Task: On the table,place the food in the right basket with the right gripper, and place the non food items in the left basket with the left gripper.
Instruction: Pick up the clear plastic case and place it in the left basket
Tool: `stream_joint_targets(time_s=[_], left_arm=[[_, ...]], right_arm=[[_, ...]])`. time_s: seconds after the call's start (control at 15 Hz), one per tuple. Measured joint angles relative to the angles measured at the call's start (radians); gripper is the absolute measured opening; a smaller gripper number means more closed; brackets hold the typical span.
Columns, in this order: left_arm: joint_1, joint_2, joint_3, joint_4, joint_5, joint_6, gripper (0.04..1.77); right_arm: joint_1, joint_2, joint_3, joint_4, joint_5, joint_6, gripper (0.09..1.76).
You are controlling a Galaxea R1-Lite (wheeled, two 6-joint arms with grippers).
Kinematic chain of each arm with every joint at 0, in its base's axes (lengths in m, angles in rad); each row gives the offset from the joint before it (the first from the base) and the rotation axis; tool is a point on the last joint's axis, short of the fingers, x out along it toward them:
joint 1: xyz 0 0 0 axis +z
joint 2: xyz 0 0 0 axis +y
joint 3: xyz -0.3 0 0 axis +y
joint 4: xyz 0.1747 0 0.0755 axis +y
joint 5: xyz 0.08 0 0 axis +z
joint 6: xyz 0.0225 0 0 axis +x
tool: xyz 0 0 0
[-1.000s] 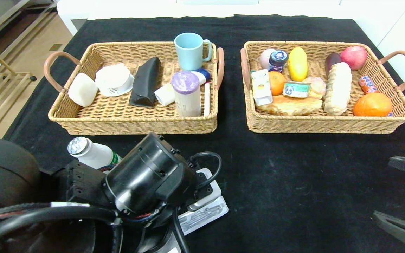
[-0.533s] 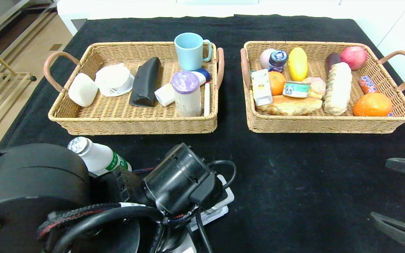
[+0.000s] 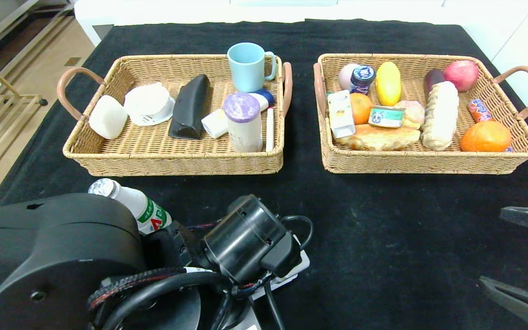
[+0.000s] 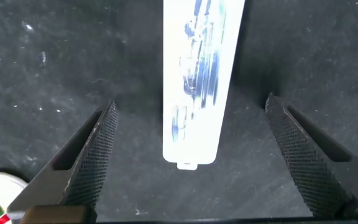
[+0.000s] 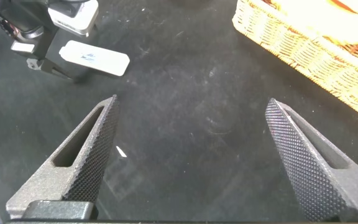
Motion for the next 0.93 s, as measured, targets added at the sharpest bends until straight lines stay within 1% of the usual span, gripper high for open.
stream_joint_targets(time_s=[0.27, 0.4, 0.47, 0.6, 0.73, 0.8, 0.93], left_arm=[[0.000, 0.007, 0.000, 0.000, 0.000, 0.000, 1.72], [-0.001, 0.010, 0.000, -0.002, -0.004, -0.001, 1.36], [-0.001, 0.010, 0.000, -0.003, -0.004, 0.000, 1.21], [-0.001, 0.011, 0.001, -0.004, -0.004, 0.000, 0.95], [-0.001, 0.011, 0.001, -0.006, -0.002, 0.001, 0.77], [-0.001, 0.012, 0.001, -0.006, -0.002, 0.001, 0.62], [-0.001, 0.012, 0.001, -0.006, -0.002, 0.001, 0.62]], right_arm=[[0.001, 0.000, 0.002, 0.000, 0.000, 0.000, 1.71], [0.001, 0.000, 0.002, 0.000, 0.000, 0.000, 1.71], [0.001, 0.001, 0.002, -0.001, 0.000, 0.000, 1.71], [0.001, 0.004, 0.003, 0.000, 0.000, 0.000, 1.71], [0.001, 0.006, 0.003, 0.000, 0.000, 0.000, 1.71], [0.001, 0.006, 0.003, 0.000, 0.001, 0.000, 1.71], [0.001, 0.007, 0.004, 0.000, 0.001, -0.001, 1.71]])
